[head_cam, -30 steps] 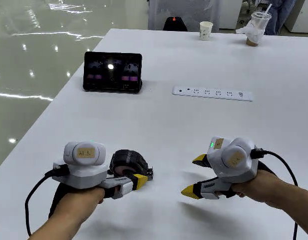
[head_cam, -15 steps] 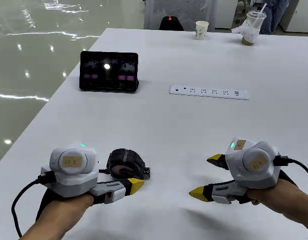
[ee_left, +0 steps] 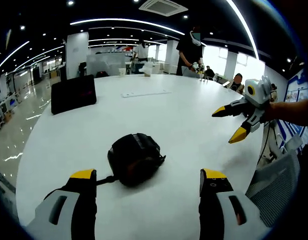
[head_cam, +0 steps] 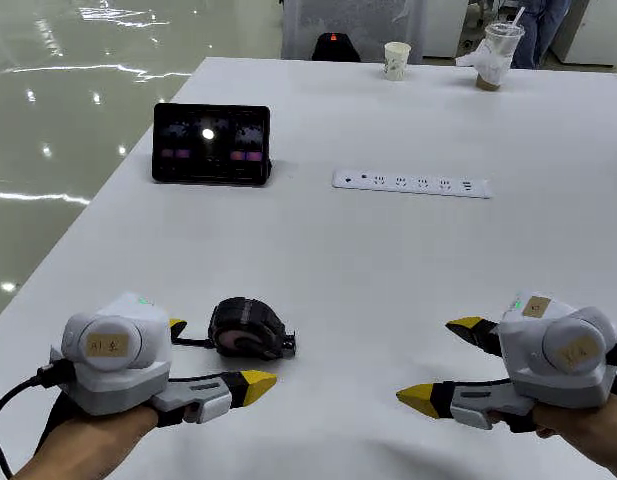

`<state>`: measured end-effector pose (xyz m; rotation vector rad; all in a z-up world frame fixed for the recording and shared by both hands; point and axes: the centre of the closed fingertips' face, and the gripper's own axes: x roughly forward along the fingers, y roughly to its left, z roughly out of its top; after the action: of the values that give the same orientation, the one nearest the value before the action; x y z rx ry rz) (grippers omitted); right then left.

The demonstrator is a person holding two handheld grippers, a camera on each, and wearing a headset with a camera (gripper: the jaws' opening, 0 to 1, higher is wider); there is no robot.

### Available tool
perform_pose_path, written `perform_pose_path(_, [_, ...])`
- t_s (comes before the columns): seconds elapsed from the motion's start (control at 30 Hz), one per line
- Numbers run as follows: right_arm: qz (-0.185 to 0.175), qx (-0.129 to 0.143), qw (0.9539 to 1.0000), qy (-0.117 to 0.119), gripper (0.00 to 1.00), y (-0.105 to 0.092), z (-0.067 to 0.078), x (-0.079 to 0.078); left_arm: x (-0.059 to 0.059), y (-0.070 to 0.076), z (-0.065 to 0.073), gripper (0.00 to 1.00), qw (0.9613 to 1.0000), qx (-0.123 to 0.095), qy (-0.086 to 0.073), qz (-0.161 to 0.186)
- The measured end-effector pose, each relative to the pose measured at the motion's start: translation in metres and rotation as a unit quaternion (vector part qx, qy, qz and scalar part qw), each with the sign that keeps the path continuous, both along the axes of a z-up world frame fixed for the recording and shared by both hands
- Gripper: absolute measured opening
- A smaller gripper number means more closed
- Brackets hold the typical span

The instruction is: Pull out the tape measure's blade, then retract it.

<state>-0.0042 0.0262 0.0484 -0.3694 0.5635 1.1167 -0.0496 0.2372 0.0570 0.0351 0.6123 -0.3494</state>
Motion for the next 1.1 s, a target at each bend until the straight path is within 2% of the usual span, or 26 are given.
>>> perform_pose_path(0.13, [-0.01, 0.02, 0.9997, -0.006, 0.7, -0.003, 0.006, -0.003, -0.004, -0.003, 0.0, 0.83, 0.9999, 0.004, -0.001, -0.015])
perform_pose_path(0.23, [-0.015, 0.025, 0.9995, -0.009, 0.73, -0.006, 0.008, -0.005, -0.006, -0.004, 0.002, 0.84, 0.9998, -0.003, -0.008, -0.019])
perform_pose_path(0.63, [-0.026, 0.032, 0.999, -0.018, 0.81, -0.017, 0.007, -0.021, -0.017, -0.005, 0.008, 0.91, 0.9988, -0.008, -0.024, -0.043])
perform_pose_path(0.93, [-0.035, 0.038, 0.9984, -0.025, 0.88, -0.026, 0.008, -0.027, -0.026, -0.008, 0.009, 0.95, 0.9983, -0.012, -0.03, -0.048])
perform_pose_path(1.1, [-0.04, 0.041, 0.9982, -0.021, 0.91, -0.028, 0.008, -0.034, -0.025, -0.008, 0.013, 0.99, 0.9976, -0.009, -0.045, -0.051])
